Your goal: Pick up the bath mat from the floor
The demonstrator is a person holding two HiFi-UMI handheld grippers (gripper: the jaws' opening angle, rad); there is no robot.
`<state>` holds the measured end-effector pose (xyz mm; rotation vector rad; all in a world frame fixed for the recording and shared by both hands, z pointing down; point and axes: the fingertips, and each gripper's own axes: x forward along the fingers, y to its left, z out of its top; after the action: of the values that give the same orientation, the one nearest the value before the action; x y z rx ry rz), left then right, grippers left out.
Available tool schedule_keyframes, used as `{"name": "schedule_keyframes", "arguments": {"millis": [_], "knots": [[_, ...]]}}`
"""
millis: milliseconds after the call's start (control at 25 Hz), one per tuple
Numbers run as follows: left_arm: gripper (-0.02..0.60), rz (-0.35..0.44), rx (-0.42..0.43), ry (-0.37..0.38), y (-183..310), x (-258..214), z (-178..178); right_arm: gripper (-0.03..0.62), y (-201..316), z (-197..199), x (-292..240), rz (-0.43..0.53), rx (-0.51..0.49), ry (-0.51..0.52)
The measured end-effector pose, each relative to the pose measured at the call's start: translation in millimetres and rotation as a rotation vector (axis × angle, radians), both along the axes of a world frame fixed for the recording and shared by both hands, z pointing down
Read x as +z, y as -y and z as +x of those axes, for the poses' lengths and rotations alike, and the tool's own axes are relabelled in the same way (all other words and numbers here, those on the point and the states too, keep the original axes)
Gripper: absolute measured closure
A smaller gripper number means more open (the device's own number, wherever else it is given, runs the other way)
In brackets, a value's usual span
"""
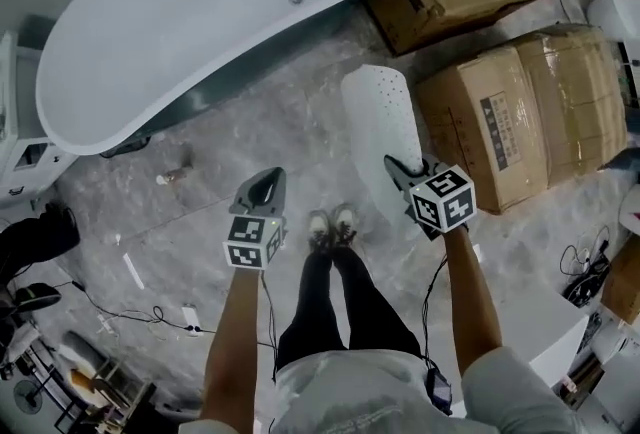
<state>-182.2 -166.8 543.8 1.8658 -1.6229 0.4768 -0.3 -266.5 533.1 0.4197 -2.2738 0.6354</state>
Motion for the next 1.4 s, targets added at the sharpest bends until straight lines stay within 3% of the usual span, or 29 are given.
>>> {"name": "schedule_keyframes", "arguments": {"millis": [160, 360, 680, 920, 1200, 1400], "knots": [[0.563, 0.086, 0.025, 0.025, 25, -82, 5, 0.56, 18, 10, -79, 0.151, -0.003, 0.008], [0.563, 0.232, 0.04, 0.061, 43, -188, 2, 0.56, 31, 15, -183, 0.297, 0.078, 0.072], [0.563, 0.4, 0.106, 0.296, 58, -321, -5, 0.56, 44, 14, -330, 0.517, 0.121, 0.192], [0.563, 0.537, 0.138, 0.397, 55, -410, -3, 0.56, 40, 2, -426, 0.683, 0.094, 0.28], [0.561, 0.697, 0.147, 0.465, 36, -490, -4, 0.559, 20, 0, -502, 0.827, 0.104, 0.334], [0.561, 0.747, 0.085, 0.46, 21, -524, -15, 0.559, 7, 2, -530, 0.897, 0.103, 0.342]]}}
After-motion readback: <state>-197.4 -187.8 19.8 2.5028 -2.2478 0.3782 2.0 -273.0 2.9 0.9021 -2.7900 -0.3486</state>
